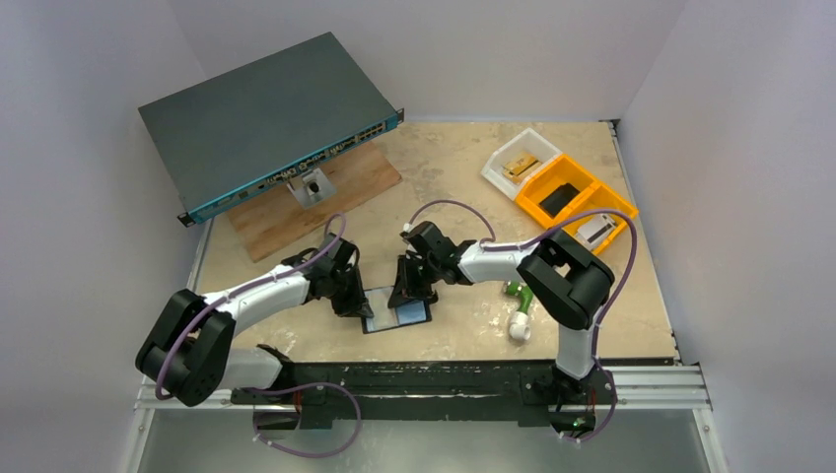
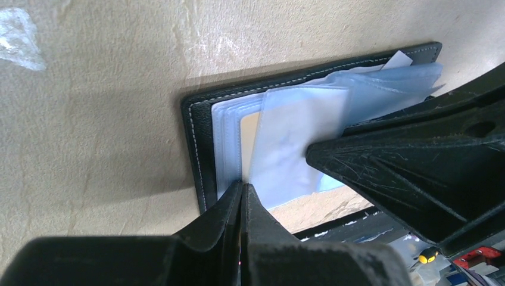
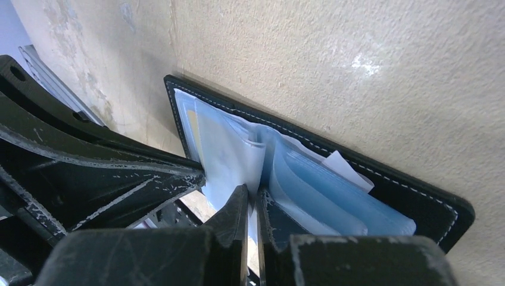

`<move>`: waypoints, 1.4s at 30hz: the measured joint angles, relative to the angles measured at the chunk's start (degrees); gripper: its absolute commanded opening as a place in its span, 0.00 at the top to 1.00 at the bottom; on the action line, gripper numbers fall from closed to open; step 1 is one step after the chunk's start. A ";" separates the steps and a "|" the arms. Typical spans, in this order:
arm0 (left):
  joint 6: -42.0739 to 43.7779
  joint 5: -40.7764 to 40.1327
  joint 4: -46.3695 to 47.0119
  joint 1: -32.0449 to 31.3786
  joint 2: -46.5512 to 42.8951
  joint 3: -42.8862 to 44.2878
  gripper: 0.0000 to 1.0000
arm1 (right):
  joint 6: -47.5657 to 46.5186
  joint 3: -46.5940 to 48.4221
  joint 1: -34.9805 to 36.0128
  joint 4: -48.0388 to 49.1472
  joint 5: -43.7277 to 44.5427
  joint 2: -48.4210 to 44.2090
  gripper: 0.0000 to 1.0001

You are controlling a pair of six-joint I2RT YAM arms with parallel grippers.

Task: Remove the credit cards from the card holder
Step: Remove the credit card from the card holder.

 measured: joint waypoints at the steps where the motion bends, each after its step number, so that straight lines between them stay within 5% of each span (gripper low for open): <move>1: 0.00 -0.17 -0.09 -0.04 -0.13 0.00 1.00 | -0.07 0.13 -0.11 0.20 0.00 0.17 1.00; 42: 2.23 0.59 -1.05 -1.53 2.45 4.37 0.97 | -0.87 -2.23 -3.37 6.78 -6.12 2.27 1.00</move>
